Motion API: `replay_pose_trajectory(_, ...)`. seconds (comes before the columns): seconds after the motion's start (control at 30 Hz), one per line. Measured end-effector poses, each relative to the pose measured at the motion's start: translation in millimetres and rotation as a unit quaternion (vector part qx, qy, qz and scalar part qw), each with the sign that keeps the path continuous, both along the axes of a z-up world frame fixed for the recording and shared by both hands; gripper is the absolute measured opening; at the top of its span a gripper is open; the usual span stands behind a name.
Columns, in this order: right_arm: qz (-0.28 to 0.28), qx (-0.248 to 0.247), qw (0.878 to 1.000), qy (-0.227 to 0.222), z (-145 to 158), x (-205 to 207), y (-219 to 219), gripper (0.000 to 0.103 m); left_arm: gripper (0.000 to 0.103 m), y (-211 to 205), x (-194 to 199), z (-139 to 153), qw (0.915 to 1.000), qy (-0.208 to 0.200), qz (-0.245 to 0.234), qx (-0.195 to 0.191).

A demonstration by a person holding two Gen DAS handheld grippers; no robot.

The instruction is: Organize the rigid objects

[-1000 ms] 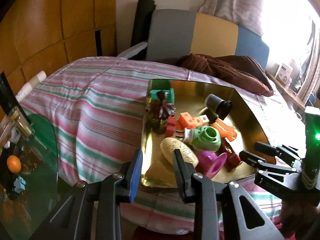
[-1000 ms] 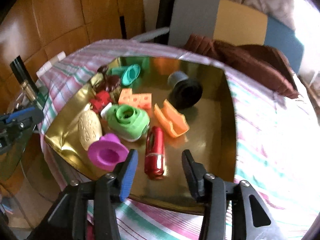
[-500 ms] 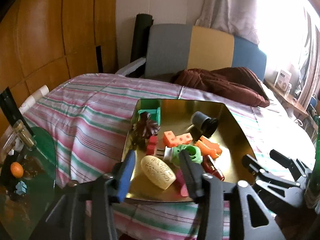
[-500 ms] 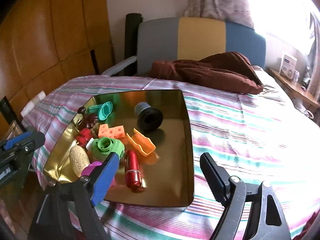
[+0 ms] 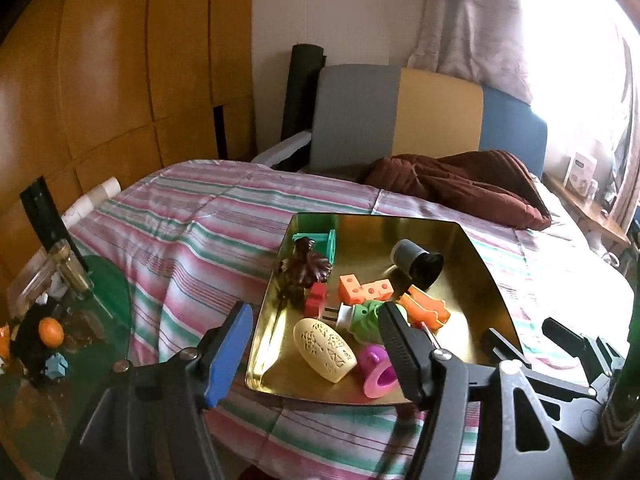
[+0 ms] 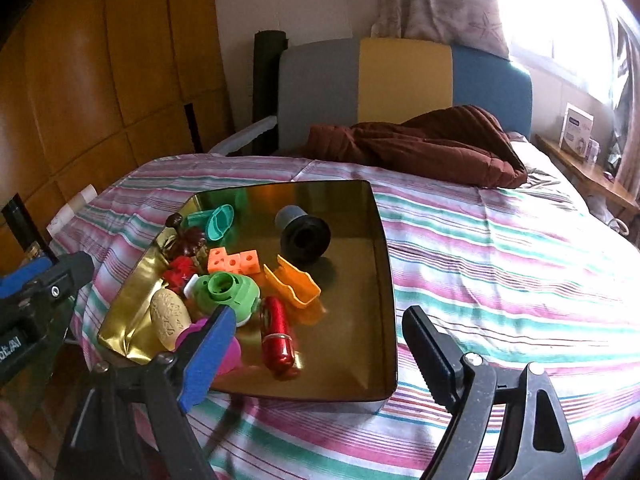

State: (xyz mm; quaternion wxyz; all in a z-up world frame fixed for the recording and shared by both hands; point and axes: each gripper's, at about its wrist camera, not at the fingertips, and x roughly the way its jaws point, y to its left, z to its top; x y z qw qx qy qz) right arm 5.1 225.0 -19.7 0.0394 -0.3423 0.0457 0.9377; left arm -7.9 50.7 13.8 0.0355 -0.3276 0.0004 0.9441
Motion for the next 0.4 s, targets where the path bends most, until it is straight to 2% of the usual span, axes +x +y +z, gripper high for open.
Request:
replay_pose_trajectory(0.3, 0.011, 0.01, 1.0, -0.004, -0.9, 0.0, -8.2, 0.087, 0.062, -7.5, 3.2, 2.8, 0.9996, 0.025, 0.008, -0.004)
replay_pose_trajectory(0.4, 0.013, 0.013, 1.0, -0.003, 0.6, 0.2, -10.2, 0.087, 0.062, -7.4, 2.6, 2.1, 0.9998, 0.019, 0.003, 0.0)
